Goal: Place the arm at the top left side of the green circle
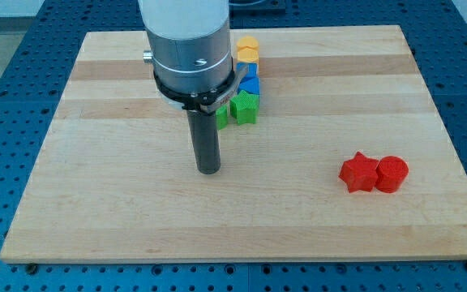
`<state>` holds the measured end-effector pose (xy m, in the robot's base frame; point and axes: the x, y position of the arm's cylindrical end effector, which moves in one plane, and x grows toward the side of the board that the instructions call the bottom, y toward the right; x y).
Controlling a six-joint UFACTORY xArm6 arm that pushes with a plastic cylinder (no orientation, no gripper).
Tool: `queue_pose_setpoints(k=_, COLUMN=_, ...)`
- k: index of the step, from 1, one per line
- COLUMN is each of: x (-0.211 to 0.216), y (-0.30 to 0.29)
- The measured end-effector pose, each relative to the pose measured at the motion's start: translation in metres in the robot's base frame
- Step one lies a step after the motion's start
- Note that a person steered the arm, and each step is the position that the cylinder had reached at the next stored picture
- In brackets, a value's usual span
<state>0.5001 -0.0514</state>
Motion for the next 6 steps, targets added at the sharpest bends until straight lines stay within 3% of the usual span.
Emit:
queue_pose_setpoints(k=1, x=-0.004, y=-0.006)
queue_pose_setpoints(k=4, x=-0.095, y=-0.082)
queue_pose_setpoints(k=6, x=-0.128, y=-0.085)
